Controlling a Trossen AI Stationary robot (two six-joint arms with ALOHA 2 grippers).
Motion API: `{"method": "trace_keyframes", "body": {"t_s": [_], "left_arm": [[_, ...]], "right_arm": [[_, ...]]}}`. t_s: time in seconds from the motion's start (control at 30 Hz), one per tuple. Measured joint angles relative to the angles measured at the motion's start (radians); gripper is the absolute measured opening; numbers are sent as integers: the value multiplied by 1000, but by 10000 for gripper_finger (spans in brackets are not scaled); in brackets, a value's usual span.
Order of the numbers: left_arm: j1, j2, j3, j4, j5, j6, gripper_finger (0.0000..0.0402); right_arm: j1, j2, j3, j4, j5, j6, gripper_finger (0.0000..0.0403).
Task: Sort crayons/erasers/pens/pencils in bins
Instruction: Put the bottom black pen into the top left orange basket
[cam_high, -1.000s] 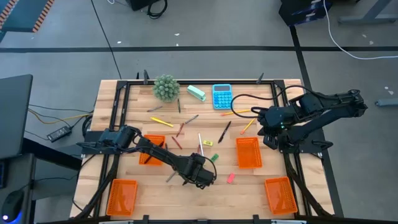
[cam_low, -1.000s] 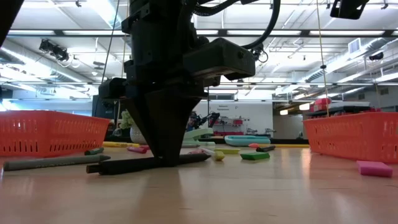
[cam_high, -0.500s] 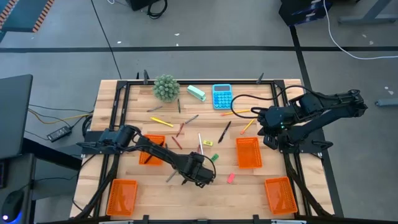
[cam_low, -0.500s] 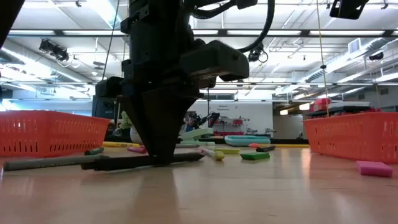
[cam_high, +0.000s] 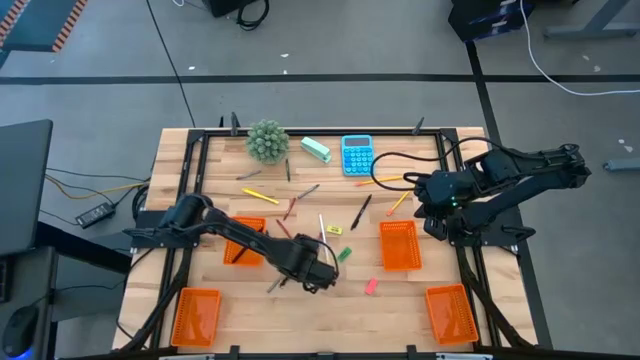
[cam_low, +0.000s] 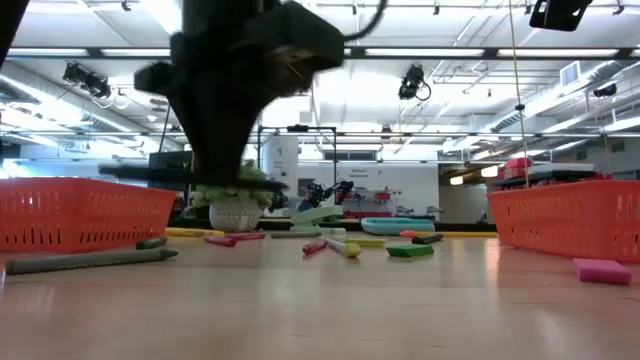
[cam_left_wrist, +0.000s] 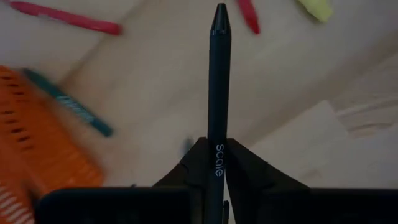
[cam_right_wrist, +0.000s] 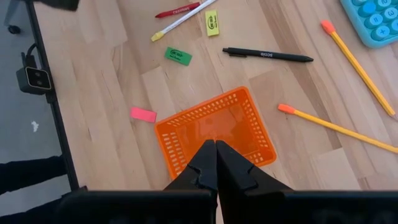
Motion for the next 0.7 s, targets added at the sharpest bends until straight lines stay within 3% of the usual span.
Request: {"method": "trace_keyframes", "body": {"t_s": [0.23,0.47,0.7], "left_arm": [[2,-50,0,-165,-37,9,60],[2,-96,1,-331,-99,17,44],[2,-116,-4,-386,-145,57,55]], "right_arm": [[0,0,0,0,0,-3,6],[0,0,0,0,0,0,6],[1,0,0,0,-41,62,6]]}}
